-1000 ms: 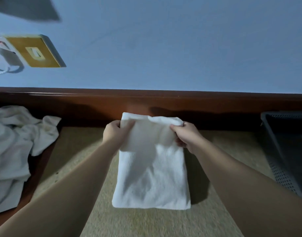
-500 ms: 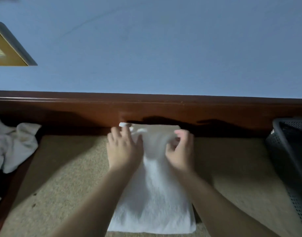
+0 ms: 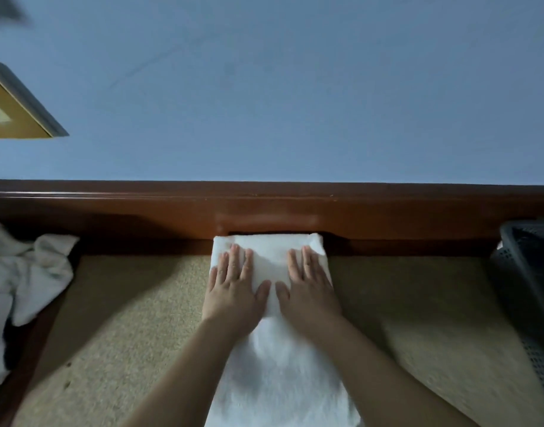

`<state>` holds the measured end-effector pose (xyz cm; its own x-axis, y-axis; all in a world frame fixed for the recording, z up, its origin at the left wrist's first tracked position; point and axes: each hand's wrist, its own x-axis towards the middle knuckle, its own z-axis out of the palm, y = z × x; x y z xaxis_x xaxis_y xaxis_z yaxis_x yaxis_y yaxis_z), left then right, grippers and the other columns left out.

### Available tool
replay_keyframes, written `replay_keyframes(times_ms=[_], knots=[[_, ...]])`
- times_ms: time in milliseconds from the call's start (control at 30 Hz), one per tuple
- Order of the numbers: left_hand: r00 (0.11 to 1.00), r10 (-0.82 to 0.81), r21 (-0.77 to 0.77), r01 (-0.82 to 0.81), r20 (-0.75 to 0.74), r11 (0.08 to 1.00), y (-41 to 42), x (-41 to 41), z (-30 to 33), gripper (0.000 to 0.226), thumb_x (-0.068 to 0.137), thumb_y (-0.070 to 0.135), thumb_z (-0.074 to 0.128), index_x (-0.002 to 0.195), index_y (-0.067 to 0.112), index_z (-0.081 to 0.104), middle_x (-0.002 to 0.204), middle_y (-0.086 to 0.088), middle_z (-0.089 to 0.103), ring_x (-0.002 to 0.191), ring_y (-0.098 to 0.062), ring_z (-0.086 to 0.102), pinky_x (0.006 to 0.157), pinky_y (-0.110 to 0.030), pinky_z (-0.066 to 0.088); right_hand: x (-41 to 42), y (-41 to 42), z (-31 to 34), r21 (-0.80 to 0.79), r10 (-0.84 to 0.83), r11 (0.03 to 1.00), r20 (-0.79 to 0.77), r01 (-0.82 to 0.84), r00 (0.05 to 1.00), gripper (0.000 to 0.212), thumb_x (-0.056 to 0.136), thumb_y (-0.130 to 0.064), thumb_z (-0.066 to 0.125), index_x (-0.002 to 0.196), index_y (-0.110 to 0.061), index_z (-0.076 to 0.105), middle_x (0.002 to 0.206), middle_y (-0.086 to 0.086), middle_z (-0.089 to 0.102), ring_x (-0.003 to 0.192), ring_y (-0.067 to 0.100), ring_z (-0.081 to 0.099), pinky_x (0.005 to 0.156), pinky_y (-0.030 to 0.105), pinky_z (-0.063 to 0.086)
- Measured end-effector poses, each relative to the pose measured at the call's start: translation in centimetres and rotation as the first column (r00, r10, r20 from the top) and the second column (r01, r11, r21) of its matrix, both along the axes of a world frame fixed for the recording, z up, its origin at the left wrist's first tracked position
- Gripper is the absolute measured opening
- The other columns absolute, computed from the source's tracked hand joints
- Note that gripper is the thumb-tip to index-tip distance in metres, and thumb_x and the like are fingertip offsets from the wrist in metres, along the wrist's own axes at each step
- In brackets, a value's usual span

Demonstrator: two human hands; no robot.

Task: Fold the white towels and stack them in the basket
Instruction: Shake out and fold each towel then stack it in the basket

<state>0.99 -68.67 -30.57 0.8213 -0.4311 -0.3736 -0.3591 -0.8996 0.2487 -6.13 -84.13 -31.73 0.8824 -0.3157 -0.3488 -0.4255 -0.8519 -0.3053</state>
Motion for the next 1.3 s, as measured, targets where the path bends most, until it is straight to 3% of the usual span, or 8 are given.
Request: replay_keyframes(times_ms=[200, 400, 700, 833, 967, 1100, 1200, 1300], knots=[[0.993, 0.002, -0.114, 0.012, 0.12, 0.993, 2.4, -9.0, 2.7, 0.068, 0.107, 0.05, 0.015, 0.167, 0.027, -0.005, 0.171, -0.008, -0.019, 0.158, -0.026, -0.019, 0.129, -0.047, -0.002, -7.7, 5.6, 6.0, 0.031, 0.032, 0.999, -0.03, -0.031, 0.999, 0.069, 0.094, -0.061, -0.014, 0.158, -0.041, -0.029, 0.157, -0.006, -0.048, 0.148, 0.025, -0.043, 0.126, 0.051, -0.016], [0.981, -0.06, -0.093, 0.078, 0.183, 0.993, 6.5, -12.0, -3.3, 0.071, 0.108, 0.056, 0.023, 0.168, 0.024, 0.001, 0.175, -0.005, -0.005, 0.162, -0.022, -0.006, 0.128, -0.043, -0.002, -13.6, 6.7, -0.6, -0.1, 0.036, 0.994, 0.005, -0.035, 0.999, 0.069, 0.107, -0.064, 0.019, 0.167, -0.036, 0.0, 0.174, 0.007, -0.015, 0.159, 0.04, -0.015, 0.125, 0.059, 0.001], [0.98, -0.157, -0.091, 0.169, 0.121, 0.981, 7.4, -11.9, -0.6, 0.087, 0.102, 0.076, 0.02, 0.165, 0.026, -0.012, 0.169, -0.003, -0.031, 0.159, -0.024, -0.022, 0.125, -0.043, -0.013, -14.8, 5.8, 0.6, -0.027, 0.154, 0.988, 0.046, -0.153, 0.987, 0.081, 0.103, -0.075, 0.014, 0.166, -0.031, -0.01, 0.169, 0.002, -0.031, 0.155, 0.024, -0.033, 0.125, 0.053, -0.01], [0.864, -0.439, -0.141, 0.48, 0.248, 0.866, 12.9, -14.0, 0.5, 0.098, 0.092, 0.069, 0.057, 0.167, 0.017, 0.02, 0.174, -0.014, 0.006, 0.161, -0.033, 0.007, 0.127, -0.052, 0.018, -20.3, 3.8, -0.3, -0.072, 0.383, 0.924, 0.171, -0.376, 0.908, 0.091, 0.092, -0.053, 0.061, 0.165, -0.012, 0.025, 0.175, 0.01, 0.009, 0.16, 0.03, 0.014, 0.123, 0.052, 0.02], [0.785, -0.507, -0.055, 0.559, 0.355, 0.827, 15.3, -12.8, -1.4, 0.091, 0.078, 0.052, 0.077, 0.156, 0.014, 0.048, 0.159, -0.02, 0.042, 0.15, -0.039, 0.038, 0.119, -0.056, 0.039, -21.1, 2.5, -1.5, -0.161, 0.422, 0.905, 0.208, -0.394, 0.883, 0.089, 0.089, -0.044, 0.073, 0.161, -0.009, 0.033, 0.171, 0.012, 0.025, 0.159, 0.028, 0.021, 0.12, 0.05, 0.028], [0.707, -0.572, 0.0, 0.629, 0.417, 0.777, 13.8, -11.7, 0.0, 0.082, 0.055, 0.035, 0.093, 0.128, 0.007, 0.07, 0.108, -0.01, 0.064, 0.099, -0.03, 0.067, 0.076, -0.043, 0.065, -19.2, 2.8, -0.4, -0.141, 0.426, 0.904, 0.23, -0.403, 0.875, 0.074, 0.074, -0.028, 0.091, 0.137, -0.009, 0.056, 0.144, 0.019, 0.06, 0.136, 0.036, 0.057, 0.103, 0.052, 0.055], [0.808, -0.47, -0.138, 0.543, 0.355, 0.828, 13.0, -11.0, 4.3, 0.067, 0.066, 0.029, 0.082, 0.126, 0.013, 0.059, 0.1, -0.004, 0.065, 0.082, -0.025, 0.067, 0.052, -0.033, 0.057, -17.9, 1.8, 4.6, -0.072, 0.351, 0.936, 0.266, -0.344, 0.898, 0.063, 0.074, -0.021, 0.085, 0.132, -0.017, 0.061, 0.135, 0.005, 0.066, 0.113, 0.028, 0.069, 0.083, 0.04, 0.062], [0.951, -0.262, -0.266, 0.299, 0.167, 0.916, 12.4, -9.6, 11.9, 0.055, 0.079, 0.041, 0.072, 0.129, 0.036, 0.05, 0.102, 0.007, 0.062, 0.083, -0.016, 0.061, 0.067, -0.029, 0.049, -16.4, 0.0, 12.8, 0.046, 0.293, 0.948, 0.263, -0.315, 0.919, 0.047, 0.085, -0.03, 0.067, 0.131, -0.031, 0.057, 0.126, -0.013, 0.054, 0.094, 0.014, 0.061, 0.073, 0.031, 0.052]])
